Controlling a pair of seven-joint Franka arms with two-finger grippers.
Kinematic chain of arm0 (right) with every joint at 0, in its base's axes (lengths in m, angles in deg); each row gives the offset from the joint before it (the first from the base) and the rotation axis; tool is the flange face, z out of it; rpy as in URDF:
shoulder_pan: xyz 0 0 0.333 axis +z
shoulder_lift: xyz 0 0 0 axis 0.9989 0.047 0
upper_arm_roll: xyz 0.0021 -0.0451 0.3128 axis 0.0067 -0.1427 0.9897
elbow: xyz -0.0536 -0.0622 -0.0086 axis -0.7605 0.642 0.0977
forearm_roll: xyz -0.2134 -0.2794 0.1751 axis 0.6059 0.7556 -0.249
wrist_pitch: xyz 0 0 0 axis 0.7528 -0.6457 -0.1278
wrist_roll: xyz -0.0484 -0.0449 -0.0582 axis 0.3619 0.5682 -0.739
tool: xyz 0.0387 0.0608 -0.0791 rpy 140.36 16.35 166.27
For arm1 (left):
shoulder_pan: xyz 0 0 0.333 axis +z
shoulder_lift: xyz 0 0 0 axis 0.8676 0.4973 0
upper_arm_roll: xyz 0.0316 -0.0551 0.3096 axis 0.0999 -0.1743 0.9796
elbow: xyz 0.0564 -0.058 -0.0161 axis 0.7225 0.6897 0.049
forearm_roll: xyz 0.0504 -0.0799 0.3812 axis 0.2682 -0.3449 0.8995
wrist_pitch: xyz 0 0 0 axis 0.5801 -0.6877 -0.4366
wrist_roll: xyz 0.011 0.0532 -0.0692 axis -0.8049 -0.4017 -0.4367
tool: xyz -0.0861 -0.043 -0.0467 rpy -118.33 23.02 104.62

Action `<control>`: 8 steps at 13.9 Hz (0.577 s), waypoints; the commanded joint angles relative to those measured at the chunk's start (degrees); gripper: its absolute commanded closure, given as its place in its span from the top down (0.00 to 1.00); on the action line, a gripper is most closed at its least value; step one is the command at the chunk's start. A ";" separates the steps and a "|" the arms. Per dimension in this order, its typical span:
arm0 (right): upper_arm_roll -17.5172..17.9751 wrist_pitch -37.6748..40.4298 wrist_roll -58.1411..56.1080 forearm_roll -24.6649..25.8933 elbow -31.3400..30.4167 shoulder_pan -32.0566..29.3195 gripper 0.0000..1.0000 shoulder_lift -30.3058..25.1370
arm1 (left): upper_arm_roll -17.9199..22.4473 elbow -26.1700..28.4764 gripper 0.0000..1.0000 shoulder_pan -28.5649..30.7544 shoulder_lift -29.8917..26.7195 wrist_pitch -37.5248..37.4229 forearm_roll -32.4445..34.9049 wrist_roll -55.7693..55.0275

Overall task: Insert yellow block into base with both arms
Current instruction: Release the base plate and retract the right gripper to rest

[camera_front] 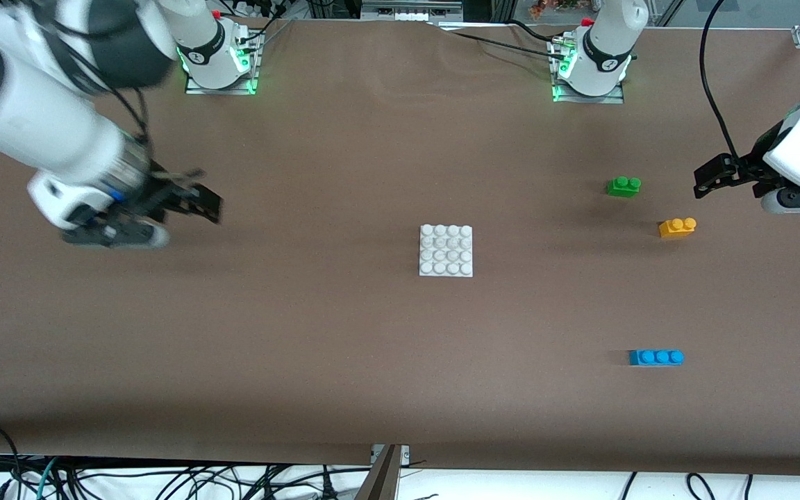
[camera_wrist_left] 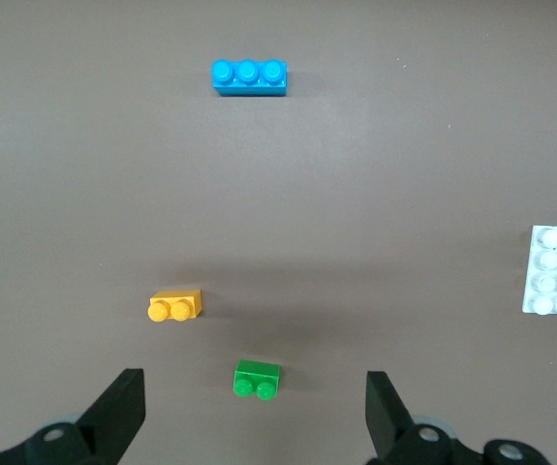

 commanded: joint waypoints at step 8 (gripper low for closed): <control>20.70 5.07 -7.82 5.63 -4.01 -25.76 1.00 -8.57 | 0.45 -1.17 1.00 -0.39 0.44 -0.94 -0.79 0.04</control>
